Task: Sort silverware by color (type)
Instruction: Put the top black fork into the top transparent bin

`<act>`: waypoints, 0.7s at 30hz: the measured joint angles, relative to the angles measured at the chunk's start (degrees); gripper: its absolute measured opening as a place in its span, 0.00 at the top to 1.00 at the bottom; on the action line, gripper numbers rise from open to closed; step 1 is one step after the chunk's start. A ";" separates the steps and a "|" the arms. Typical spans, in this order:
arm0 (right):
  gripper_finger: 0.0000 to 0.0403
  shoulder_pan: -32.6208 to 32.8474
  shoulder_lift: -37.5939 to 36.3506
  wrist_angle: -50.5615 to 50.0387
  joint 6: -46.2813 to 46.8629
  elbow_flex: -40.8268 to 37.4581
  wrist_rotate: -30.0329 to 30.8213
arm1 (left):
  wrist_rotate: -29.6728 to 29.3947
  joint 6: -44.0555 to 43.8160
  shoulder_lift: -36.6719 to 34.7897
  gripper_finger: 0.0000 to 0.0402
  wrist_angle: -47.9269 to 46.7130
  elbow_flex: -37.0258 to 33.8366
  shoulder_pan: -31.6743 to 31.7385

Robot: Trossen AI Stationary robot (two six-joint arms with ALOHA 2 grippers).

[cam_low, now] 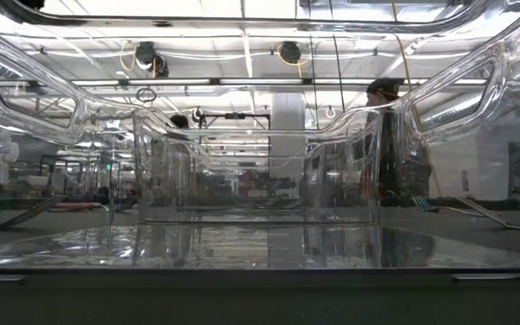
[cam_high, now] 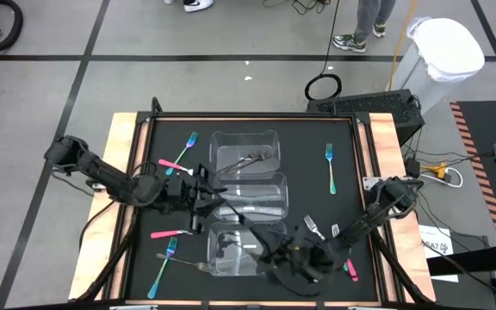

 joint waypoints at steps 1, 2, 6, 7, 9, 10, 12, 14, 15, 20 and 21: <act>1.00 0.66 -0.54 -0.12 0.00 0.00 0.03 | -0.08 0.01 -1.30 0.67 -2.47 -0.02 0.04; 1.00 1.25 -1.06 -0.19 0.02 0.00 0.29 | -0.14 0.05 -2.55 0.67 -4.82 0.00 0.01; 1.00 4.04 -3.48 -0.17 0.23 0.00 1.48 | -0.42 1.46 -7.47 0.67 -14.77 0.00 0.01; 1.00 4.86 -4.22 -0.18 0.54 0.00 1.90 | -0.53 2.78 -8.59 0.67 -16.77 0.00 0.03; 1.00 6.39 -5.61 -0.21 1.28 0.00 2.78 | -0.60 5.62 -11.09 0.67 -20.79 0.00 -0.03; 1.00 7.04 -6.22 -0.20 1.40 0.00 3.11 | -0.58 6.46 -12.12 0.66 -22.34 0.00 -0.22; 1.00 8.26 -7.58 -0.97 1.67 -0.09 4.57 | -0.56 7.24 -14.24 0.66 -26.17 0.00 -0.56; 1.00 9.26 -9.42 -3.15 2.75 -0.79 5.20 | -0.59 7.39 -15.80 0.66 -28.84 0.00 -1.03; 1.00 9.65 -10.57 -4.50 3.26 -1.38 5.53 | -0.62 7.39 -16.59 0.66 -30.18 0.00 -1.27; 1.00 10.32 -19.28 -10.59 6.73 -4.97 5.52 | -1.14 7.63 -18.59 0.66 -32.56 0.00 -1.87; 1.00 10.31 -21.27 -11.43 7.70 -5.83 5.60 | -1.49 7.91 -18.66 0.66 -32.45 0.00 -1.87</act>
